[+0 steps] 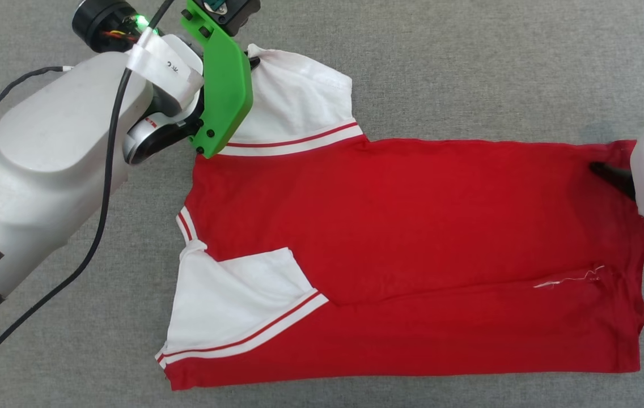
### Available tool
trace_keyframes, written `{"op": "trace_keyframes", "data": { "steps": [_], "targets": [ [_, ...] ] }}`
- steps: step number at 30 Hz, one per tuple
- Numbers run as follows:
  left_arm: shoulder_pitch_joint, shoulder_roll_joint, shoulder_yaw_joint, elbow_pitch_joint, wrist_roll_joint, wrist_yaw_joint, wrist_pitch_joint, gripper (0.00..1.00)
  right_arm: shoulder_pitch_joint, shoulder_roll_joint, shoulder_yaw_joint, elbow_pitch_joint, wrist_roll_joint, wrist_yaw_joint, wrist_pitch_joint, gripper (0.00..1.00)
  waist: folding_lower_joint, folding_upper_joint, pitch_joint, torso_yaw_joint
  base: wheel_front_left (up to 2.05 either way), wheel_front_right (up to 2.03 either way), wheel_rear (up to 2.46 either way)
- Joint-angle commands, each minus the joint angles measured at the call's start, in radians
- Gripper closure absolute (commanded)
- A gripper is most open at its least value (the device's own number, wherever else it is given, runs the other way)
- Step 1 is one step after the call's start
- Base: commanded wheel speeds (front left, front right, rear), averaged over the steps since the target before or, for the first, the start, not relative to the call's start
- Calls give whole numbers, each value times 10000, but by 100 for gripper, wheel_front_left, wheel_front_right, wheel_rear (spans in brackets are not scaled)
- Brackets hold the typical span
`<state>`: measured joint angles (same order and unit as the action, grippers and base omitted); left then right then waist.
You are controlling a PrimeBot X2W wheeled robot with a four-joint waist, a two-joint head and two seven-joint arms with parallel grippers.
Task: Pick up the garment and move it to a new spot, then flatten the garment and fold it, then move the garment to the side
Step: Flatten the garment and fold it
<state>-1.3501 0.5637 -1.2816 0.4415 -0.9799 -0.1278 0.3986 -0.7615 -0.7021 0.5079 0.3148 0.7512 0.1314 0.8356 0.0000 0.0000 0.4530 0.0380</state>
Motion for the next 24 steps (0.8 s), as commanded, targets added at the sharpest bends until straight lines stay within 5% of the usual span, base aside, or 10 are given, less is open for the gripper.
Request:
{"op": "trace_keyframes", "data": {
  "steps": [1,8,9,24],
  "targets": [
    [-143,-15,15,-21,73,-28,-99,100,-59,87,190,261,-75,-7,-93,0,0,0,163,155,0,0,0],
    [-99,86,14,-34,74,-29,-235,100,173,190,1087,873,270,-7,-302,0,0,0,172,141,0,0,0],
    [-56,121,14,-28,71,-29,-254,100,150,179,1147,892,347,-7,-376,100,0,0,129,106,0,0,0],
    [1198,709,13,-94,-154,-29,-1243,100,443,-83,1095,541,986,-7,-3097,100,0,0,-1600,-118,0,0,0]
  ]
}}
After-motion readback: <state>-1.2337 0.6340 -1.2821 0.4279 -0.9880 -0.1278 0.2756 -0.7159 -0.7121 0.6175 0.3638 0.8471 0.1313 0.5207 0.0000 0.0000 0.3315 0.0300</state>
